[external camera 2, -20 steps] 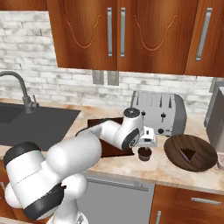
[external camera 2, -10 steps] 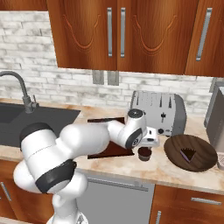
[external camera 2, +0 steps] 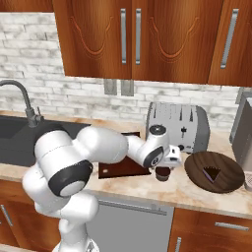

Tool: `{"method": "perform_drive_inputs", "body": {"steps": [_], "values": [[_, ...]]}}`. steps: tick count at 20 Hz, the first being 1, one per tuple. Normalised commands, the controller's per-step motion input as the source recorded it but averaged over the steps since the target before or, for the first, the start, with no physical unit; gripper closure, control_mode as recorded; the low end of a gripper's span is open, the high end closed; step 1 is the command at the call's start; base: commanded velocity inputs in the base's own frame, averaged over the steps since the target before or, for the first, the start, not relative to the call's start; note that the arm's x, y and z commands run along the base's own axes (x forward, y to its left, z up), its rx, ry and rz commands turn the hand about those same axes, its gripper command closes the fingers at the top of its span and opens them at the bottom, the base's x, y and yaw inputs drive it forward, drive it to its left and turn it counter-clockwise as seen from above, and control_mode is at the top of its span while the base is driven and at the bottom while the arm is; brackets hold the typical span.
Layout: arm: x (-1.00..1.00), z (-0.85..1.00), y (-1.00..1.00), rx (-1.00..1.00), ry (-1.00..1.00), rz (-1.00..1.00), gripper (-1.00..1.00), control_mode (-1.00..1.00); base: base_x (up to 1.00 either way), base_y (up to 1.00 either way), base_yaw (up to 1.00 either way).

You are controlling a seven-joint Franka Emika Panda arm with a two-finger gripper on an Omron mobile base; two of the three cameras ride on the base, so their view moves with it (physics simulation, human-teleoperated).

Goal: Place the bowl with cake and the cupcake onto the tray.

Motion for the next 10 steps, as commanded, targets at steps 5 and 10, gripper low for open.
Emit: {"method": "perform_drive_inputs", "body": {"steps": [5,10], "values": [[0.00,-0.19,-0.09,0.01,0.00,0.00,-1.00,-1.00,0.00,0.00,0.00],[0.01,-0.17,-0.04,0.02,0.01,0.00,-1.00,-1.00,0.00,0.00,0.00]]}}
